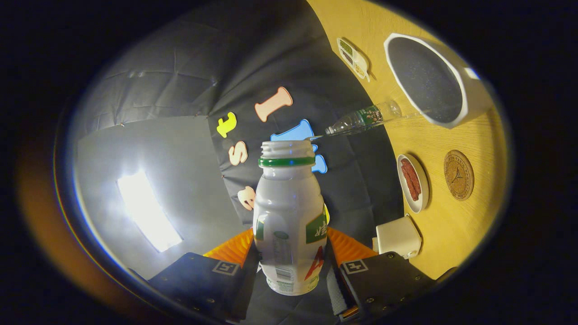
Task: Take the bottle from table, then pour the juice into the cup, finally place the bottle on the coaster
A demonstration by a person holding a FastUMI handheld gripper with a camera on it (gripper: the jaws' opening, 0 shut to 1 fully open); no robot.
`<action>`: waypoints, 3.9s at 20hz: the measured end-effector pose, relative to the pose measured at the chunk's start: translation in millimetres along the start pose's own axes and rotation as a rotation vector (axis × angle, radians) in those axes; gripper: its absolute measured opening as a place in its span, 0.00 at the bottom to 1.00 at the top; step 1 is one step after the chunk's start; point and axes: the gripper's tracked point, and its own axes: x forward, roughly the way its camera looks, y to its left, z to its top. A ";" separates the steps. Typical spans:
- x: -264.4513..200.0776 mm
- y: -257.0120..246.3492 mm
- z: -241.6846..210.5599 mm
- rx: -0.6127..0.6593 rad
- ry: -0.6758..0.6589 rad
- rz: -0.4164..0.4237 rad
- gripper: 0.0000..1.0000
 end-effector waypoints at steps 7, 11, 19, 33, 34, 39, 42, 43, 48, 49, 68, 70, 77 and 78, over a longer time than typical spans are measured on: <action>-0.5 0.0 2.0 0.024 -0.031 0.005 0.68; -0.9 0.5 3.8 0.039 -0.047 0.011 0.68; -5.7 1.8 7.9 0.081 -0.086 0.022 0.68; -9.0 7.3 15.2 0.130 -0.131 0.053 0.68; -9.5 7.4 15.6 0.132 -0.132 0.054 0.68; -8.6 9.6 17.2 0.138 -0.141 0.061 0.68; -9.5 10.4 18.0 0.141 -0.146 0.062 0.68; -10.5 11.1 19.2 0.143 -0.149 0.063 0.68; -14.1 12.2 23.0 0.158 -0.170 0.058 0.68; -13.3 12.2 22.7 0.158 -0.172 0.059 0.68; 0.1 -110.3 -0.8 -0.988 0.158 -0.375 0.68; 0.9 -122.7 1.1 -1.141 0.196 -0.429 0.68; 7.6 -167.1 4.4 -1.571 0.307 -0.589 0.68; 9.0 -170.3 6.0 -1.625 0.315 -0.607 0.68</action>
